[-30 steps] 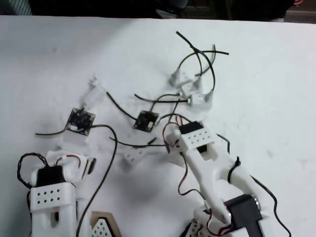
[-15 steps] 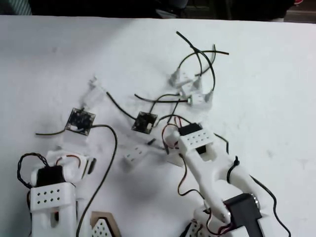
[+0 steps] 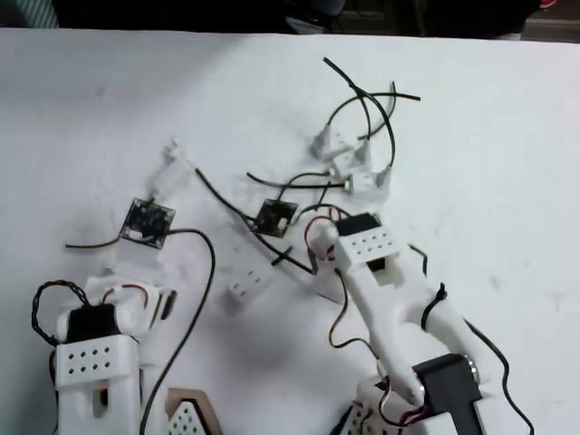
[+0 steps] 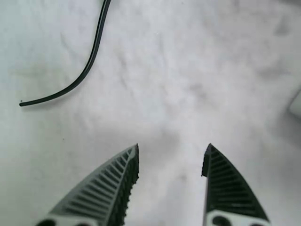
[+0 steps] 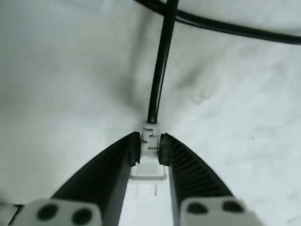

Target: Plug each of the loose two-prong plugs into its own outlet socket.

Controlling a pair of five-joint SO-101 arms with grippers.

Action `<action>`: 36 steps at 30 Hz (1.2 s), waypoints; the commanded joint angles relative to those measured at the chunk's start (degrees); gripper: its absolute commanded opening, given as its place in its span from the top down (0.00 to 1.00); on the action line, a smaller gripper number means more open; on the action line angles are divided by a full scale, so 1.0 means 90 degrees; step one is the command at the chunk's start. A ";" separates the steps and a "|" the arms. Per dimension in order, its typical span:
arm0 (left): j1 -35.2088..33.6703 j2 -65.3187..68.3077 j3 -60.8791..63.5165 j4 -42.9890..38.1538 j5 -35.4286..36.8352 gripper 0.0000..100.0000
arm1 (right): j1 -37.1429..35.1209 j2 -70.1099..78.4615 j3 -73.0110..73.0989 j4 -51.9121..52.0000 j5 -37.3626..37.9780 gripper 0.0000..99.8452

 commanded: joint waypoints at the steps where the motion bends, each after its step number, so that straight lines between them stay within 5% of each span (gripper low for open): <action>1: 0.0005 -0.0112 -0.0029 -0.0098 -0.0039 0.77 | 0.0063 -0.0063 -0.0537 0.0728 -0.0410 0.85; 9: 0.0005 -0.0112 -0.0029 -0.0098 -0.0039 0.77 | 0.0063 -0.0054 -0.0615 0.1324 -0.0479 0.87; 36: -0.0005 -0.0112 -0.0029 -0.0088 -0.0039 0.77 | 0.0259 0.0005 0.0244 0.0073 -0.0440 0.87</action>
